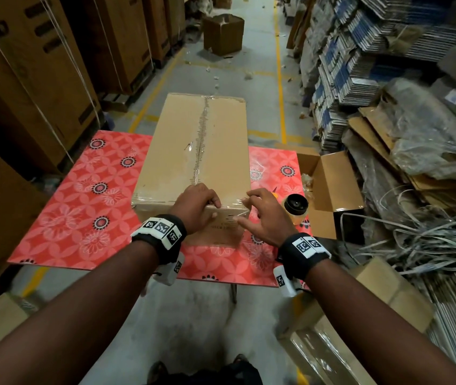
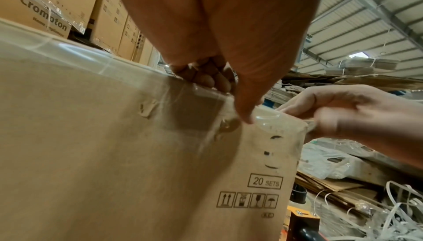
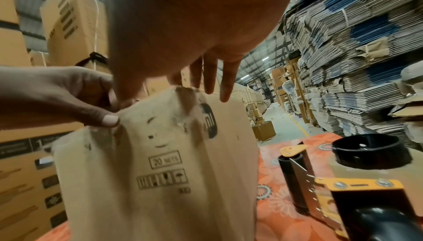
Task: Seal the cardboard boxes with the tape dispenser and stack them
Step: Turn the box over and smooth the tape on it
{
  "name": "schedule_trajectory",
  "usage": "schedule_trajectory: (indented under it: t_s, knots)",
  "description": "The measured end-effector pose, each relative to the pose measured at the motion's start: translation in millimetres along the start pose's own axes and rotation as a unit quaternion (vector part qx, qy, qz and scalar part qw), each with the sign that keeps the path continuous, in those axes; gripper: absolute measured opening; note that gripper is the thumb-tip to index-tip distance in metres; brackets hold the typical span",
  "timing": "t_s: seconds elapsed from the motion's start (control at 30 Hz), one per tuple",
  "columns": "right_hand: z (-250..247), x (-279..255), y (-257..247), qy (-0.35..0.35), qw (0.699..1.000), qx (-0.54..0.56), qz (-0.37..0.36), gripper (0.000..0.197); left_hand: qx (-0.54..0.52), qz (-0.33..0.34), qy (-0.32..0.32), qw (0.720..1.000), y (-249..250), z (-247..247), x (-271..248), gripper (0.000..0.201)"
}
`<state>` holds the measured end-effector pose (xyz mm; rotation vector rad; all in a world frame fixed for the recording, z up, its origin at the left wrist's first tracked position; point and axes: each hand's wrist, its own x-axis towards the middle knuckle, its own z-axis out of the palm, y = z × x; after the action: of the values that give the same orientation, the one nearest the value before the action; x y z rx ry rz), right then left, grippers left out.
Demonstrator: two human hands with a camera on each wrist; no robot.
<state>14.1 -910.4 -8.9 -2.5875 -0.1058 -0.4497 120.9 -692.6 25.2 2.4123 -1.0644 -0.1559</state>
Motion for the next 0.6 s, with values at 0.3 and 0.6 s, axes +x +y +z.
schedule_trajectory:
  t_s: [0.3,0.6]
  knots:
    - [0,-1,6,-0.024,0.999,-0.025,-0.012,0.027,0.035,-0.007,0.009,0.999,-11,-4,-5,0.018]
    - [0,14,-28,0.003,0.995,-0.103,-0.001,0.029,0.063,0.013,0.003,0.998,-21,-12,-14,0.027]
